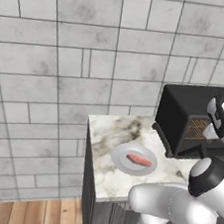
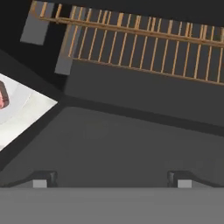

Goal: Open the toaster oven door. Place the baguette on the top rack in the toaster oven and place the steak on the bottom rack.

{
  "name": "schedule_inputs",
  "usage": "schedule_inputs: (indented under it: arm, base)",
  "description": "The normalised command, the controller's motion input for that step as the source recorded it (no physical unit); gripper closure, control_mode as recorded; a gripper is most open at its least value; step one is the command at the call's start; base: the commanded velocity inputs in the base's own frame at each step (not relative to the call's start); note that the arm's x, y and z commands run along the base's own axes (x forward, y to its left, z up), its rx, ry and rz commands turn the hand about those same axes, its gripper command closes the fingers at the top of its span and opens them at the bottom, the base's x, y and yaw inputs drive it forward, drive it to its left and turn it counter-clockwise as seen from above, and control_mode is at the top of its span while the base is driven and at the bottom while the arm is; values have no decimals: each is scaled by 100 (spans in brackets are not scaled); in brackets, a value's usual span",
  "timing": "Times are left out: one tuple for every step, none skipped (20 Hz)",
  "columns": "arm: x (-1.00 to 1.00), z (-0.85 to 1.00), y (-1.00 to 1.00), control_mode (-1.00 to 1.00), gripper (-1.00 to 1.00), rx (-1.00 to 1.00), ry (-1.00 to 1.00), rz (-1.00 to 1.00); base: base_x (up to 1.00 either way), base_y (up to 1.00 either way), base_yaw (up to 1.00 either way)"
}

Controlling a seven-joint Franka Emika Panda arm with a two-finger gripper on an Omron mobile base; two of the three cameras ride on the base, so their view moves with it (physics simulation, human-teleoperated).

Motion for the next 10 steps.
schedule_inputs:
  arm:
    - [-1, -27, 0, -100, -100, 0, 0, 10]
    - [-8, -28, 0, -100, -100, 0, 0, 9]
    - [-13, -27, 0, -100, -100, 0, 0, 9]
    - [-18, -27, -3, -100, -100, -1, 0, 9]
    - [-22, -27, -2, -100, -100, -2, 0, 8]
    - [-27, -23, -5, -100, -100, -3, 0, 8]
    - [-32, -24, -5, -100, -100, -4, 0, 8]
    - [-34, -24, -6, -100, -100, -4, 0, 7]
    - [-37, -25, -5, -100, -100, -4, 0, 7]
    - [-38, -25, -5, -100, -100, -4, 0, 6]
  base:
    - [0, 0, 0]
    - [0, 0, 0]
    - [0, 0, 0]
    - [0, 0, 0]
    - [0, 0, 0]
    - [0, 0, 0]
    - [0, 0, 0]
    - [0, 0, 0]
    - [0, 0, 0]
    - [0, 0, 0]
